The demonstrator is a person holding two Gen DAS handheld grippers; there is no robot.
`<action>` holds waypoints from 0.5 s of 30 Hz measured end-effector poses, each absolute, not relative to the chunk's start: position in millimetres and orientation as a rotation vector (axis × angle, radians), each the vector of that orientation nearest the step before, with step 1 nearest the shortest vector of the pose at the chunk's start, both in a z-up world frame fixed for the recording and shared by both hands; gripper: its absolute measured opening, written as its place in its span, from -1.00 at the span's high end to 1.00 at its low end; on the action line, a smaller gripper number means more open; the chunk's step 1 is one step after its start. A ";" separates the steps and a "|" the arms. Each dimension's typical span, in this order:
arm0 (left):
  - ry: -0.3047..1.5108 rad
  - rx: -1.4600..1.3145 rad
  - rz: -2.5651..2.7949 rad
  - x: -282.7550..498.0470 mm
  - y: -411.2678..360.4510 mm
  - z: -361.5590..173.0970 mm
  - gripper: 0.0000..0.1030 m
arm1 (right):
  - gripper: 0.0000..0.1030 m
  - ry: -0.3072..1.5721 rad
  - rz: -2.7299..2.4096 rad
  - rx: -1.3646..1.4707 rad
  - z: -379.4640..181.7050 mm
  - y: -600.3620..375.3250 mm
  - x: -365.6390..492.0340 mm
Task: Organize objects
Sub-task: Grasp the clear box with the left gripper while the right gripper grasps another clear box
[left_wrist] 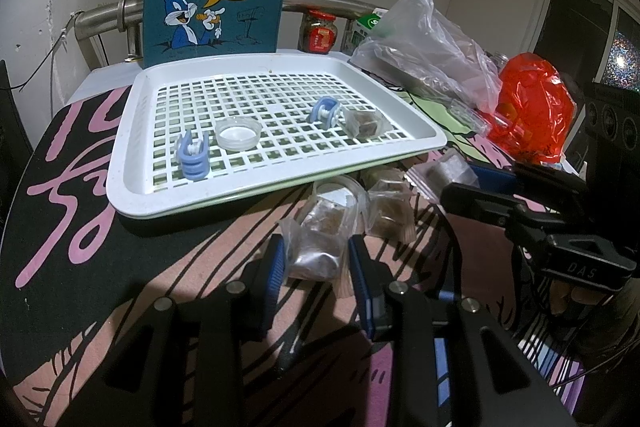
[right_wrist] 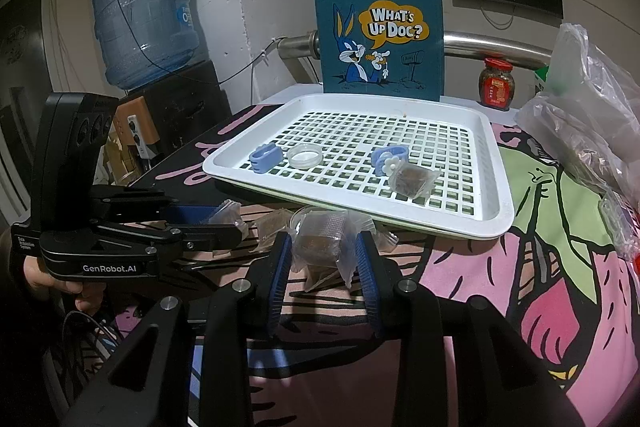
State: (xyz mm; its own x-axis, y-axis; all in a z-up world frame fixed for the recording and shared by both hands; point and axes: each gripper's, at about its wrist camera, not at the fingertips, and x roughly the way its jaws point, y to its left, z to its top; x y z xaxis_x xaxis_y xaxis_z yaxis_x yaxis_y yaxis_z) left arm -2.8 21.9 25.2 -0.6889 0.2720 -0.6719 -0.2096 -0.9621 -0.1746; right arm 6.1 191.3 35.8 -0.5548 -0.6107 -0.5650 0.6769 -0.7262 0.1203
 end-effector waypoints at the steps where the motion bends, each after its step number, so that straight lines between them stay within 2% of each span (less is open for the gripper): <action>1: -0.122 -1.080 2.665 -2.7 22.2 25.1 0.39 | 0.37 0.143 -2.262 0.766 35.9 191.4 6.0; 15: -0.134 -1.088 2.662 -2.3 19.9 23.5 0.39 | 0.37 0.139 -2.260 0.768 35.7 192.0 5.6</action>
State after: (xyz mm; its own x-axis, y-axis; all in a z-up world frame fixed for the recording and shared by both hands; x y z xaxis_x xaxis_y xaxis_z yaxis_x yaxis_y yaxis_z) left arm -2.3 19.9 23.5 -0.6849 0.2744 -0.6750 -0.2051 -0.9615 -0.1827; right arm 5.6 192.0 35.7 -0.5531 -0.6121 -0.5652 0.6769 -0.7256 0.1235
